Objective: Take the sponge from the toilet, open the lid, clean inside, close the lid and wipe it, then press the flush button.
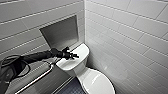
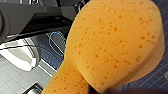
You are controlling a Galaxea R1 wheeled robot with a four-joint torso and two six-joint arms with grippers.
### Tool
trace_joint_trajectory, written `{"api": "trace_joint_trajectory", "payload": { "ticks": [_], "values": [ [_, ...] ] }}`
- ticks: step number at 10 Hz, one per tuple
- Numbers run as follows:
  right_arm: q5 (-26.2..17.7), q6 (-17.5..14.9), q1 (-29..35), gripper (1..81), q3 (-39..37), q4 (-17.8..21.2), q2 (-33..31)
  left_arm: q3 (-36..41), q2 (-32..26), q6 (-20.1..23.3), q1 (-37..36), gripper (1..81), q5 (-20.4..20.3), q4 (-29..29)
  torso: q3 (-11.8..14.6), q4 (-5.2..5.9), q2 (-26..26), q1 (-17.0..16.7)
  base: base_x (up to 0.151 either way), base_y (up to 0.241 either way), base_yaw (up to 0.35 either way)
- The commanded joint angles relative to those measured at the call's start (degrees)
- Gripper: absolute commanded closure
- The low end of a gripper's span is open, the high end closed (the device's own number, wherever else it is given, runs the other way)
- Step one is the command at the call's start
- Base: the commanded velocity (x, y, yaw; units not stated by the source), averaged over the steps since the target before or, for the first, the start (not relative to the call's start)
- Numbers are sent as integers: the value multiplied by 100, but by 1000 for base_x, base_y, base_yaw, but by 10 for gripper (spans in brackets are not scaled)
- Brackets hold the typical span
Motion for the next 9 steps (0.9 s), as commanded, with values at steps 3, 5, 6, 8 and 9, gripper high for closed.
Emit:
{"api": "trace_joint_trajectory", "payload": {
  "ticks": [3, 5, 6, 8, 9],
  "values": [
    [-452, 7, -75, 811, 121, -37, -157, -1789, 1026, -72, -1581, 10, 1226, 193, -210, 0, 0, 0, 0, 0, 0],
    [-452, 7, -58, 811, 95, -29, -140, -2195, 1291, -72, -1775, 10, 1412, 336, -94, 0, 2, 2, 0, 0, 0],
    [-452, 7, -58, 811, 86, -29, -122, -2440, 1466, -81, -1845, 10, 1569, 546, -116, -2, 4, 5, 0, 0, 0],
    [-461, 7, -32, 811, 51, -29, -96, -2643, 1607, -212, -1960, 811, 1806, 870, -116, 0, 4, 5, 0, 0, 0],
    [-461, 7, -31, 811, 16, -29, -61, -2643, 1625, -343, -1960, 811, 1851, 1011, -118, 0, 4, 5, 0, 0, 0]
  ]
}}
